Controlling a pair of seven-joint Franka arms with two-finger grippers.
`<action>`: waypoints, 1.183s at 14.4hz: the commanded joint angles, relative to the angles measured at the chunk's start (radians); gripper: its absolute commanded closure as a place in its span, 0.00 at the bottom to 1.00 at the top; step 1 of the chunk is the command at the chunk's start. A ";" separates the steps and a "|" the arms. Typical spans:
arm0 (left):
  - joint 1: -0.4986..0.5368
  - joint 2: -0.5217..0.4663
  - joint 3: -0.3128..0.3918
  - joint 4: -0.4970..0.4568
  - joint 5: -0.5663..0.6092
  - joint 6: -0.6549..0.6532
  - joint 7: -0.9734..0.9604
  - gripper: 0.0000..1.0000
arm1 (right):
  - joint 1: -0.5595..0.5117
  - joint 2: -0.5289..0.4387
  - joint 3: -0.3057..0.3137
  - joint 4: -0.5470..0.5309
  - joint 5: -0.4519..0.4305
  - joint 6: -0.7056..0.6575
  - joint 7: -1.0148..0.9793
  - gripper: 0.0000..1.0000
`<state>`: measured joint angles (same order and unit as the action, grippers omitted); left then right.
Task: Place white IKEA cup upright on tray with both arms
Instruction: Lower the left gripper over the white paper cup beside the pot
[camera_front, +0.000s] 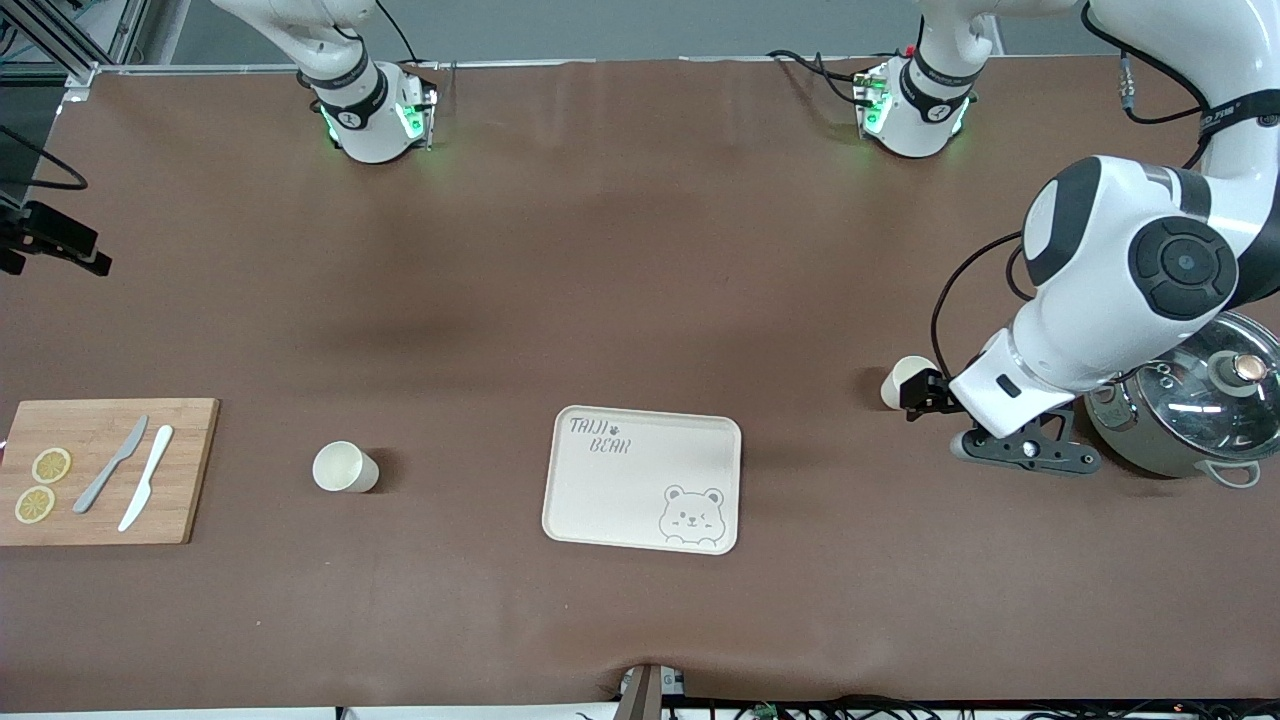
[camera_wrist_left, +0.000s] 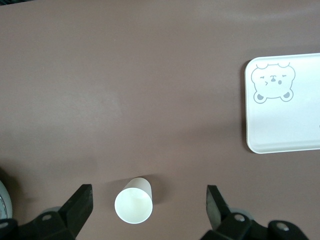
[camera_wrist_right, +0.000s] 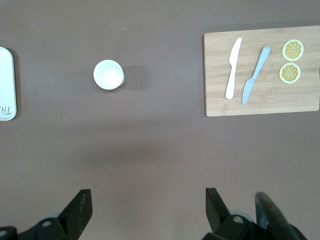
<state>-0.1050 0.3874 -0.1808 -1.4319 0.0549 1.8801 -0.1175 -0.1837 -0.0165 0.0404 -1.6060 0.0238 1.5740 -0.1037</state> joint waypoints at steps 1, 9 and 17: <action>0.004 -0.016 0.000 0.001 -0.015 0.002 -0.002 0.00 | 0.009 0.010 0.018 0.008 -0.002 0.001 0.012 0.00; 0.013 -0.117 -0.016 -0.249 0.056 0.129 0.062 0.00 | 0.027 0.035 0.018 0.006 -0.002 -0.002 0.012 0.00; 0.179 -0.254 -0.025 -0.639 0.007 0.428 0.263 0.00 | 0.027 0.041 0.018 0.006 -0.001 0.000 0.013 0.00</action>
<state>0.0386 0.1871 -0.1929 -1.9619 0.0908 2.2329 0.1000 -0.1586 0.0197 0.0571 -1.6076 0.0243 1.5761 -0.1037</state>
